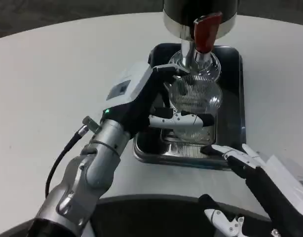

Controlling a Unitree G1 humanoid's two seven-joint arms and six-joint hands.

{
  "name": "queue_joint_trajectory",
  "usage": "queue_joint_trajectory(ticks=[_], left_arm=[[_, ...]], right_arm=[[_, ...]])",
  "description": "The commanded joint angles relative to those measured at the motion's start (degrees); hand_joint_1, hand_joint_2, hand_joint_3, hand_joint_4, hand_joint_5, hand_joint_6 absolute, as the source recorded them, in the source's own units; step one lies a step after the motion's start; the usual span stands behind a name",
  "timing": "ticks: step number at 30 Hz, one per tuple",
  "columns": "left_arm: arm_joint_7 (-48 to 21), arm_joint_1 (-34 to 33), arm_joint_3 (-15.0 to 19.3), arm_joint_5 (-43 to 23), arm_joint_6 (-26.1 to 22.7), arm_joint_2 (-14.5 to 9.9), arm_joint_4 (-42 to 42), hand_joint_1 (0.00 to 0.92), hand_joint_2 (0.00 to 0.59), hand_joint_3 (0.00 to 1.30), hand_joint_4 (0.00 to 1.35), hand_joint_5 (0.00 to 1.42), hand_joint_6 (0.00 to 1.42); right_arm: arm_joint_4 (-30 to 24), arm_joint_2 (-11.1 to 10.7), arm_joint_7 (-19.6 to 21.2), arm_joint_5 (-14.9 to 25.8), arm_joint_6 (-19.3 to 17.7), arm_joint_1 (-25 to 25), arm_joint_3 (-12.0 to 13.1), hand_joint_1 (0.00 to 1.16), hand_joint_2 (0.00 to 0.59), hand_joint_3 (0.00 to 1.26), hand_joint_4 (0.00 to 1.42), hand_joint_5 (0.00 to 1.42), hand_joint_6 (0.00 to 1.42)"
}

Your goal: Grasp the cup under the faucet to collect the drink, then remove the cup.

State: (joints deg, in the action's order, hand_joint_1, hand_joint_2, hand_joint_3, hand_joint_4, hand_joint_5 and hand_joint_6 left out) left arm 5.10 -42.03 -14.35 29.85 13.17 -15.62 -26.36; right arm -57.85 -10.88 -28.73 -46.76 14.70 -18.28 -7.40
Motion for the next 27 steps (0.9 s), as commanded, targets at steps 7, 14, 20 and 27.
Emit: queue_joint_trajectory(ticks=[7, 14, 20, 27], left_arm=[[0.4, 2.0, -0.1, 0.8, -0.4, -0.8, 0.8, 0.607, 0.025, 0.66, 0.67, 0.74, 0.47], [0.6, 2.1, 0.1, 1.1, -0.6, -1.4, 1.5, 0.607, 0.025, 0.66, 0.67, 0.74, 0.47], [0.9, 2.1, 0.1, 1.3, -0.7, -1.9, 1.4, 0.607, 0.025, 0.66, 0.67, 0.74, 0.47], [0.9, 2.0, 0.1, 1.1, -0.8, -2.1, 1.1, 0.606, 0.025, 0.65, 0.67, 0.74, 0.47]], right_arm=[[0.0, 0.2, 0.0, 0.6, 0.1, -0.9, -0.2, 0.63, 0.421, 0.19, 0.13, 0.03, 0.0], [0.2, 0.3, -0.1, 0.6, 0.1, -0.7, -0.6, 0.63, 0.421, 0.19, 0.13, 0.03, 0.0], [0.3, 0.3, -0.1, 0.5, 0.2, -0.8, -0.9, 0.63, 0.421, 0.19, 0.13, 0.03, 0.0], [0.5, 0.3, -0.2, 0.5, 0.3, -0.6, -1.1, 0.63, 0.421, 0.19, 0.13, 0.03, 0.0]])
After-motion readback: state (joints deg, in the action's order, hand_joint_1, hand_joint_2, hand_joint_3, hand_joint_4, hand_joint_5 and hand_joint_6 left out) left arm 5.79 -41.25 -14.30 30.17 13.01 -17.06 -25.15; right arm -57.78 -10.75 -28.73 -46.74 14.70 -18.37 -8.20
